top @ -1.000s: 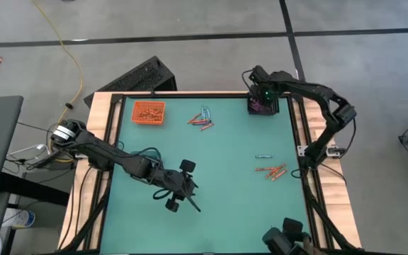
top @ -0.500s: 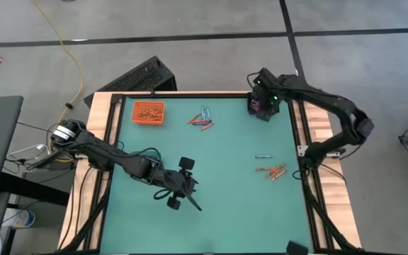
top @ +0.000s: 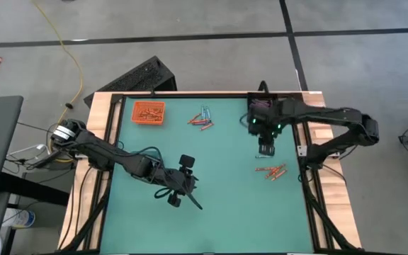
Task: Sort crayons
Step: Put the blue crayon into the blue bin
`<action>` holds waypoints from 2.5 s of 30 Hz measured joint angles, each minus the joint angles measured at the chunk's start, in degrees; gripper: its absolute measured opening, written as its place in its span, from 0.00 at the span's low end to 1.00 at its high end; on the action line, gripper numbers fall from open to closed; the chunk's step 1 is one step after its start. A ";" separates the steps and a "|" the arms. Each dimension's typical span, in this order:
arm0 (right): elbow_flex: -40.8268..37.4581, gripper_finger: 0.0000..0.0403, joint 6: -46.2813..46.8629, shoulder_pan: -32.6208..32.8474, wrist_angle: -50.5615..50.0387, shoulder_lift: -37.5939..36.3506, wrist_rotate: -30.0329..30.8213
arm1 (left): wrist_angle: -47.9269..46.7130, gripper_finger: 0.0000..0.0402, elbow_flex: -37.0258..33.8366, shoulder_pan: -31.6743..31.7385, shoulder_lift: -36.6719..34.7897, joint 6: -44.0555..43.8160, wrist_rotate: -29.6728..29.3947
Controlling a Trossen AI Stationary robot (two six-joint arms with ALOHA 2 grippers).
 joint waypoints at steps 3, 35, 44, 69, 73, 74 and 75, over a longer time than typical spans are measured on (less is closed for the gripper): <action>-0.01 0.39 0.31 4.50 0.33 1.53 5.11 | 0.00 0.29 0.00 0.11 0.00 -0.04 -0.22; -25.90 0.35 6.15 6.65 14.75 4.30 4.48 | 2.84 0.29 -0.02 0.20 0.00 -0.17 2.84; -25.86 0.35 3.88 6.41 20.95 5.43 4.79 | 2.66 0.29 -0.02 0.20 0.00 -1.14 2.91; -25.77 0.02 0.97 4.94 21.83 13.74 5.00 | 1.58 0.29 -0.04 0.18 0.00 -2.17 2.59; -25.79 0.02 0.70 5.29 21.81 13.32 5.58 | 1.35 0.29 -0.04 0.18 0.00 -2.21 2.58; -25.79 0.01 0.71 5.29 21.81 13.30 5.60 | 1.25 0.29 -0.04 0.18 0.00 -2.21 2.58; -25.79 0.01 0.72 5.29 21.81 13.30 5.58 | 1.27 0.29 -0.04 0.18 0.00 -2.21 2.59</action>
